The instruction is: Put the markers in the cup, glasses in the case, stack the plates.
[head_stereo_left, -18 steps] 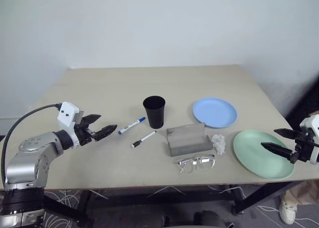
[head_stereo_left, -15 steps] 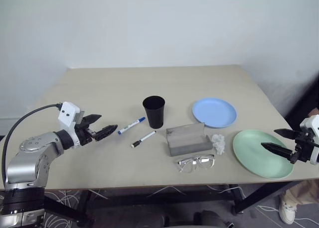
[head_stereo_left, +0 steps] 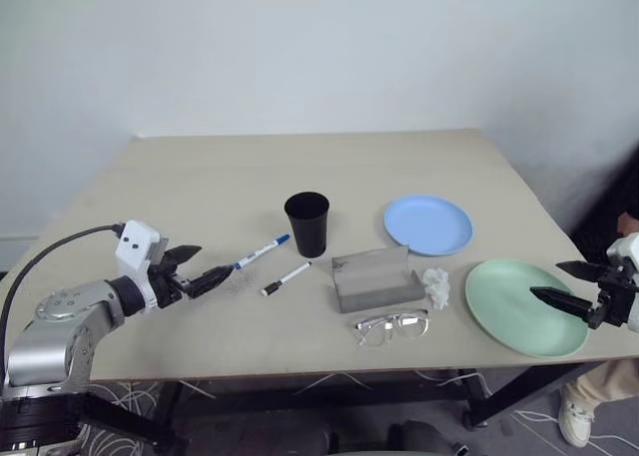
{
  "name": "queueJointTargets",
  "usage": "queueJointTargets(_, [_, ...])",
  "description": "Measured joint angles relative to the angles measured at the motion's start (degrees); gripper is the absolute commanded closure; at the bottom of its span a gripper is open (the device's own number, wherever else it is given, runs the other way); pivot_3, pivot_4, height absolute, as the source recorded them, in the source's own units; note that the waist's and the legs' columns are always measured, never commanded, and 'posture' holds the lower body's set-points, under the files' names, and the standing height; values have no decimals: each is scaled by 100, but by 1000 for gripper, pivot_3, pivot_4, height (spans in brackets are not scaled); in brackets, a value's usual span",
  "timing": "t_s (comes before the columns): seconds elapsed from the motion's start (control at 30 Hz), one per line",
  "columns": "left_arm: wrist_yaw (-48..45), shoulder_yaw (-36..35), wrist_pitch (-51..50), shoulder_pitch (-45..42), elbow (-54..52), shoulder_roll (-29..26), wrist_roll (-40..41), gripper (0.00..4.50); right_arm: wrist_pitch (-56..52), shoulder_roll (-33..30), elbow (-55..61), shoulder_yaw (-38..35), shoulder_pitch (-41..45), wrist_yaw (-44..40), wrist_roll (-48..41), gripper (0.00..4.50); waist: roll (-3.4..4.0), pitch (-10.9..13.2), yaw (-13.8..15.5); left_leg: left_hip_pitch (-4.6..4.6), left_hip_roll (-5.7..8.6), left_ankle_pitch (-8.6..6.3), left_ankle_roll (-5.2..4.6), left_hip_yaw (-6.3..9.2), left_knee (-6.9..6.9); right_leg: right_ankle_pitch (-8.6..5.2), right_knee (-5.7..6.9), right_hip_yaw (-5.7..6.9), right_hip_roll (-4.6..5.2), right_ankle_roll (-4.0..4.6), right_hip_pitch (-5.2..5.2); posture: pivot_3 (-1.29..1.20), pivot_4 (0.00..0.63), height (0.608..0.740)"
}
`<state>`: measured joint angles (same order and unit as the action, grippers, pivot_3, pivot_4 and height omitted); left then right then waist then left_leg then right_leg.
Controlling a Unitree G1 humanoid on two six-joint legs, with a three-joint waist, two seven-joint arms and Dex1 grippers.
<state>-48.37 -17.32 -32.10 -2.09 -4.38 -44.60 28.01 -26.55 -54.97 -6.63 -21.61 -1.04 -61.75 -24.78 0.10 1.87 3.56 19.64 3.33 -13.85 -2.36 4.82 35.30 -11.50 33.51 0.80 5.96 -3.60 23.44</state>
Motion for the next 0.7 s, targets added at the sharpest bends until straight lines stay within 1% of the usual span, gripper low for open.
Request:
queueJointTargets(0.13, [159, -28, -56, 109, -239, 100, 15, 25, 23, -94, -532, 51, 354, -37, 93, 0, 1, 0, -1, 0, -3, 0, 0, -1, 1, 0, 0, 3, -1, 0, -3, 0, 0, 727])
queueJointTargets(0.37, [417, -124, -152, 381, -572, 364, 100, 25, 84, -204, -2253, 456, 1167, 20, 592, 0, 0, -1, -7, -2, -3, 0, -1, -15, 3, 2, 1, 0, -1, 4, -3, 0, 0, 727])
queueJointTargets(0.47, [469, -192, -218, 539, -781, 385, 202, 25, 126, -198, -2859, 672, 1478, 59, 784, 0, 4, -1, -9, -1, -2, -4, -2, -25, 2, 20, 1, -4, 0, 33, -2, 0, 0, 727])
queueJointTargets(0.53, [501, -232, -218, 641, -873, 401, 221, 25, 148, -184, -3224, 751, 1742, 155, 892, 0, 9, 1, -14, -5, -3, -6, -2, -35, 1, 21, 2, -4, -1, 34, -5, 0, 0, 727])
queueJointTargets(0.6, [544, -239, -218, 698, -890, 423, 226, 25, 151, -175, -3455, 789, 1890, 215, 943, 0, 11, 1, -25, -6, -6, -5, -2, -65, 2, 21, 3, -4, -6, 34, -6, 0, 0, 727])
queueJointTargets(0.7, [596, -242, -218, 738, -889, 457, 229, 25, 29, -108, -3581, 863, 1875, 242, 979, 0, 4, -1, -24, -11, -12, -5, -3, -65, 11, 21, 5, -2, -9, 34, -7, 0, 0, 727])
